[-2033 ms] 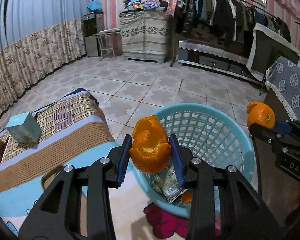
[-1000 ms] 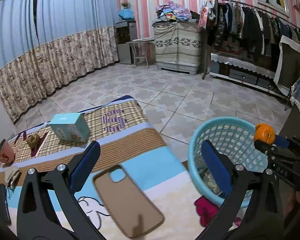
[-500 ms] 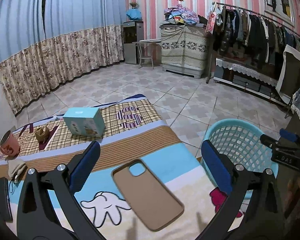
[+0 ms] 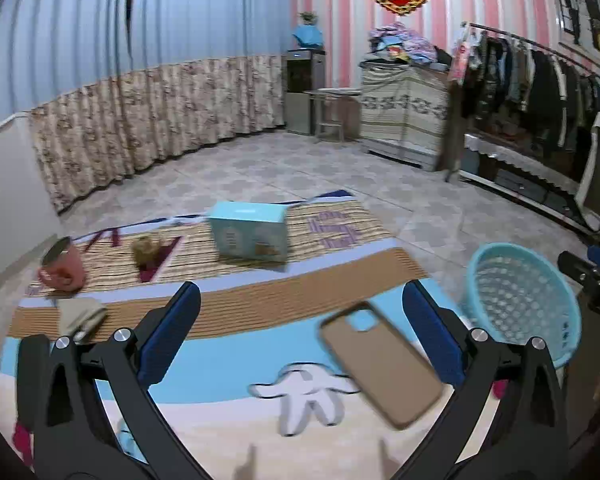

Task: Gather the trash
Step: 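Move both tools back over the bed toward the grey cloth, then grasp and lift the grey cloth with the left tool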

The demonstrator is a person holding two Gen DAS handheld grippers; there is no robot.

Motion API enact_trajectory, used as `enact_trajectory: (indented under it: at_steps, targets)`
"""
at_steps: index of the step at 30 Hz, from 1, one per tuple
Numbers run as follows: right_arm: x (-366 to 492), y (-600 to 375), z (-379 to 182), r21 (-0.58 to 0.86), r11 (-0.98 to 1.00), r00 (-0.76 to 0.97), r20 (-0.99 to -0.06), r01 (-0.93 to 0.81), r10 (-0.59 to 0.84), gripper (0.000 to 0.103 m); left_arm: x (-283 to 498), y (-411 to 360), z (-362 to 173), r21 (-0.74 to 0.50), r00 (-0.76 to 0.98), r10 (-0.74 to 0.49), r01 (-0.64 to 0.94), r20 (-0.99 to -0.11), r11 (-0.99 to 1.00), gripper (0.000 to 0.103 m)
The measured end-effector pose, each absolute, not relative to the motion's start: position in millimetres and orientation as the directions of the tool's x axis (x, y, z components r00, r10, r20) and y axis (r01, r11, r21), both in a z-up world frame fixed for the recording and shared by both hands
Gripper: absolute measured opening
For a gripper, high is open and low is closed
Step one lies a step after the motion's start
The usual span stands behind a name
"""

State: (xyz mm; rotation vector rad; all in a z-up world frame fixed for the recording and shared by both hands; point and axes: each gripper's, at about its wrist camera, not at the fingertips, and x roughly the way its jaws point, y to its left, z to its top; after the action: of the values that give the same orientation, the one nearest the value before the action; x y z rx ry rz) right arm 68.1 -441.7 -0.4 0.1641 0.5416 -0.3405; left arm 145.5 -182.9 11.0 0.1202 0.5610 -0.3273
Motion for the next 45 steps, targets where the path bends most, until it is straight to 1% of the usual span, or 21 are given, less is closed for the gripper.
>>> enact_trajectory:
  at_steps: [7,10,15,18,19,23,29,34,36,37,39,40,42,43,44,45]
  targets:
    - [98.6,-384.9,-3.4,0.046,0.960,0.820,-0.532,0.276,-0.211,0.091,170.4,-121.3,-2.2,0.002,0.806,-0.199,0.241,-0.558,0.970,0.098]
    - [111.1,-365.3,-3.9,0.048,0.967,0.825,-0.533,0.250,-0.187,0.091,180.7,-102.5,-11.4,0.017,0.808,-0.153,0.198,-0.569,0.980,0.098]
    - [141.8,-320.0,-9.4,0.046,0.980,0.836,-0.530,0.192,-0.139,0.091,204.3,-51.7,-27.4,-0.012,0.789,-0.096,0.112,-0.607,0.994,0.098]
    - [161.3,-288.3,-17.1,0.047,0.989,0.841,-0.532,0.144,-0.097,0.091,215.8,-22.7,-34.8,0.022,0.790,-0.014,0.035,-0.613,0.999,0.098]
    - [167.7,-278.6,-19.8,0.046,0.991,0.841,-0.534,0.129,-0.084,0.091,220.0,-12.5,-38.7,0.015,0.782,0.000,0.012,-0.623,1.000,0.098]
    - [190.3,-249.6,-29.3,0.056,0.995,0.837,-0.546,0.083,-0.039,0.091,237.8,26.6,-50.5,-0.028,0.754,0.026,-0.059,-0.656,0.998,0.098]
    - [211.1,-222.7,-43.8,0.021,0.998,0.827,-0.561,0.052,-0.031,0.091,259.0,53.8,-65.4,-0.010,0.742,0.074,-0.108,-0.666,0.994,0.098]
    - [220.7,-224.0,-55.9,0.024,0.998,0.805,-0.593,0.061,-0.034,0.091,276.8,56.3,-79.4,-0.010,0.730,0.067,-0.101,-0.680,0.995,0.097]
    - [221.6,-228.2,-59.9,0.038,0.997,0.797,-0.604,0.065,-0.029,0.091,284.6,57.2,-89.1,-0.026,0.711,0.047,-0.091,-0.701,0.996,0.097]
    - [222.4,-229.5,-61.4,0.037,0.997,0.793,-0.608,0.070,-0.033,0.091,288.0,58.5,-94.4,-0.033,0.692,0.041,-0.093,-0.721,0.995,0.094]
    - [224.3,-231.1,-62.6,0.034,0.997,0.790,-0.612,0.076,-0.040,0.091,294.3,62.7,-101.0,-0.066,0.656,0.013,-0.096,-0.754,0.993,0.082]
    - [224.4,-232.0,-63.3,0.037,0.997,0.789,-0.613,0.074,-0.036,0.091,297.0,66.3,-103.3,-0.093,0.646,-0.008,-0.097,-0.763,0.991,0.075]
    - [226.1,-230.9,-64.6,0.040,0.997,0.786,-0.617,0.071,-0.031,0.091,300.3,72.5,-106.8,-0.131,0.637,-0.033,-0.108,-0.770,0.985,0.072]
    - [226.3,-230.7,-64.9,0.042,0.997,0.785,-0.619,0.069,-0.028,0.091,300.7,72.9,-106.1,-0.136,0.643,-0.035,-0.108,-0.765,0.985,0.066]
    - [226.2,-229.4,-64.9,0.044,0.997,0.784,-0.620,0.063,-0.022,0.091,301.9,72.0,-106.0,-0.139,0.644,-0.044,-0.098,-0.763,0.985,0.056]
    - [225.7,-228.8,-64.5,0.044,0.997,0.784,-0.620,0.060,-0.020,0.091,302.9,70.3,-106.5,-0.137,0.642,-0.050,-0.087,-0.765,0.987,0.051]
